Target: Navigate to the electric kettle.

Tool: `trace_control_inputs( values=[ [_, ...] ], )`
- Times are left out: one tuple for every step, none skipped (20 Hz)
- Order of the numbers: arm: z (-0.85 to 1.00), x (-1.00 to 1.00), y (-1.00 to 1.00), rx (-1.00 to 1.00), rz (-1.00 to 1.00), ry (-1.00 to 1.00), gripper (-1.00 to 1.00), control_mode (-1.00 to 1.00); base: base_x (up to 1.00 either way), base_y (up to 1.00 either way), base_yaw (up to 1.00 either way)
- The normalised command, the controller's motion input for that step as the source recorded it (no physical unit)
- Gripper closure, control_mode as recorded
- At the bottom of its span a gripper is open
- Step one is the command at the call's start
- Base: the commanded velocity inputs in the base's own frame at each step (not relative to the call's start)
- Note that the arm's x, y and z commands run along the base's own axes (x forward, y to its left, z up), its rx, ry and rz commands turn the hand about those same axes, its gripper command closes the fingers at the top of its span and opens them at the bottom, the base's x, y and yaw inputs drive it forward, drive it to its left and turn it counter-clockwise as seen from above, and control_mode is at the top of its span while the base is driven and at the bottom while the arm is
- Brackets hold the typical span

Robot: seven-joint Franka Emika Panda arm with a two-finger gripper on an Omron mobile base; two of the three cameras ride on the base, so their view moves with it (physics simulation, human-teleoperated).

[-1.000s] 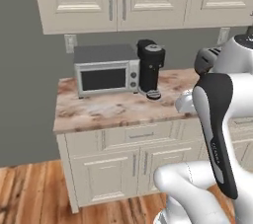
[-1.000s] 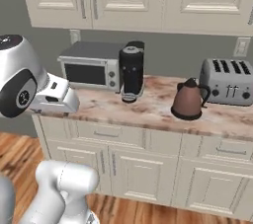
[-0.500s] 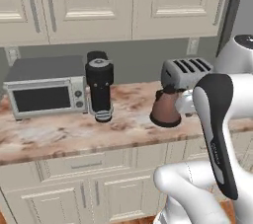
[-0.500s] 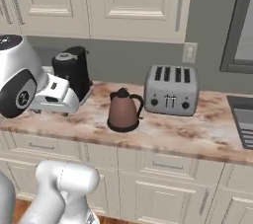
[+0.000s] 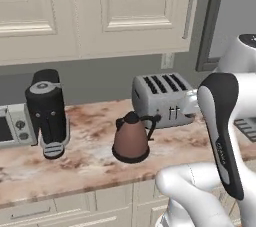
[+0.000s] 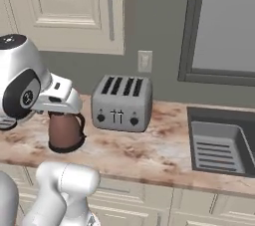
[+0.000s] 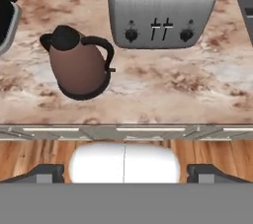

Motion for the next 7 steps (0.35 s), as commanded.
trace_control_inputs(
  values=[
    [0.0,0.0,0.0,0.0,0.0,0.0,-1.0,1.0,0.54,-0.26,-0.07],
    [0.0,0.0,0.0,0.0,0.0,0.0,-1.0,1.0,0.64,0.0,-0.06],
    [0.0,0.0,0.0,0.0,0.0,0.0,-1.0,1.0,0.59,0.09,-0.07],
    [0.0,0.0,0.0,0.0,0.0,0.0,-1.0,1.0,0.47,0.08,-0.06],
    [0.0,0.0,0.0,0.0,0.0,0.0,-1.0,1.0,0.38,0.17,-0.09],
    [0.0,0.0,0.0,0.0,0.0,0.0,-1.0,1.0,0.4,0.34,-0.12],
    [0.0,0.0,0.0,0.0,0.0,0.0,-1.0,1.0,0.36,0.42,-0.09]
  ],
)
